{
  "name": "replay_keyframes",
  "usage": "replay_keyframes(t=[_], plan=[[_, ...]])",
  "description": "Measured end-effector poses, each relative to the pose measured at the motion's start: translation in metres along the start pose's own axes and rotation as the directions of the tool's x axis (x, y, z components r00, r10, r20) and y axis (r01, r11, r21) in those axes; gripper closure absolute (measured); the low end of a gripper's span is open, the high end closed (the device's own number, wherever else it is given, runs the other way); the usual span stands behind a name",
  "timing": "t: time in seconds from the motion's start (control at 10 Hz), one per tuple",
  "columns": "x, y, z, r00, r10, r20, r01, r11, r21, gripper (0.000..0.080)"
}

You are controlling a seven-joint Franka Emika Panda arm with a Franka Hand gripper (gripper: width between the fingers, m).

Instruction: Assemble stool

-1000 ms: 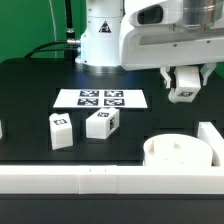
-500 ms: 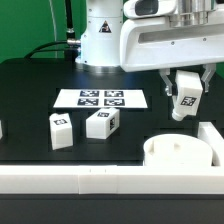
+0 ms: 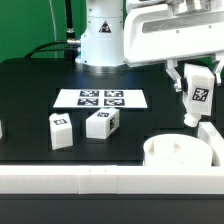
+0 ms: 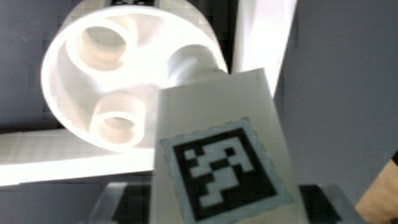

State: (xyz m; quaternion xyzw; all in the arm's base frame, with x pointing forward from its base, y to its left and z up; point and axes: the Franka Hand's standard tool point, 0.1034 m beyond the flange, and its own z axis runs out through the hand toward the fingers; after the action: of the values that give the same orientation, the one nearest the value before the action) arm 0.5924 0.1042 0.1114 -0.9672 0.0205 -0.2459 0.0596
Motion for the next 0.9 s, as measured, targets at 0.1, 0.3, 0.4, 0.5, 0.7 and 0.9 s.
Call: replay_keyframes(t=[0.1, 0.3, 0.4, 0.5, 0.7, 0.9], plan=[[0.001, -0.001, 0.001, 1.0, 0.0, 0.018, 0.0, 1.0, 0.0, 0.0475], [0.022, 0.002, 0.004, 1.0, 0.003, -0.013, -0.003, 1.0, 0.002, 0.0475], [0.026, 0.0, 0.011, 1.0, 0.002, -0.017, -0.002, 1.0, 0.005, 0.0475], [0.026, 0.0, 0.011, 1.0, -0.002, -0.016, 0.003, 1.0, 0.005, 0.0475], [0.025, 0.0, 0.012, 1.0, -0.004, -0.014, 0.004, 1.0, 0.004, 0.0475], [0.024, 0.003, 0.014, 1.0, -0.02, -0.011, 0.02, 1.0, 0.002, 0.0475]])
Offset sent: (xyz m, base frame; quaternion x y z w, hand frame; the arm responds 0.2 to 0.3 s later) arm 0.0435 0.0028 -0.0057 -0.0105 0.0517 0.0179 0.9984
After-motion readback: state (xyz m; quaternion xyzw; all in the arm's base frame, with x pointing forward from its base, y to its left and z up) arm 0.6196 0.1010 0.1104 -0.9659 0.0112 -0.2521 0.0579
